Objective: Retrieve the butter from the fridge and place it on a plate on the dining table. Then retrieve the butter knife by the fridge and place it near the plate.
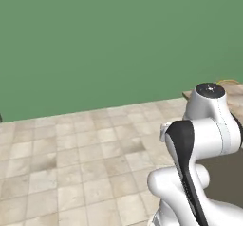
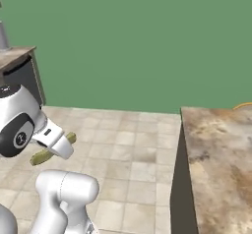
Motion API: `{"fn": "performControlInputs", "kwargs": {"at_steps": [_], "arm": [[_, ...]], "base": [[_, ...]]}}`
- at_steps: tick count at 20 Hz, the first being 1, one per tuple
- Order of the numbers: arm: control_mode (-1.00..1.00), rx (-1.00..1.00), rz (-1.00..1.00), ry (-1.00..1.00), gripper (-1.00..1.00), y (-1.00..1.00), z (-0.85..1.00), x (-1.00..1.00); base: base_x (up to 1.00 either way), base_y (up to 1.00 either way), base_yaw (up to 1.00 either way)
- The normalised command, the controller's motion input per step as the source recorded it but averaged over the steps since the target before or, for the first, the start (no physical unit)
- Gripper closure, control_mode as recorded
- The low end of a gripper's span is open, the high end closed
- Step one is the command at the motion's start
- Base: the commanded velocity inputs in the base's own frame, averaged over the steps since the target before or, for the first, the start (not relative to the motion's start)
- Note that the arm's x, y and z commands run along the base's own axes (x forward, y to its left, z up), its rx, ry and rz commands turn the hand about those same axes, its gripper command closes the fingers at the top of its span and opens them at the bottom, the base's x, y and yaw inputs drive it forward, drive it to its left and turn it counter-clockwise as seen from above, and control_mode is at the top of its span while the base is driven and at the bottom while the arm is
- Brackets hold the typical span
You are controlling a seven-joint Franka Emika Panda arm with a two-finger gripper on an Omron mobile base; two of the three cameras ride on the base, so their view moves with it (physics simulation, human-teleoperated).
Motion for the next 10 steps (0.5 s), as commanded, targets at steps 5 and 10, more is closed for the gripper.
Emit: {"fn": "performControlInputs", "kwargs": {"at_steps": [5, 10], "arm": [[1.00, 0.00, 0.00, 0.00, 1.00, 0.00, 0.00, 0.00], [1.00, 0.00, 0.00, 0.00, 1.00, 0.00, 0.00, 0.00]], "base": [[1.00, 0.32, -0.21], [1.00, 0.54, -0.32]]}}
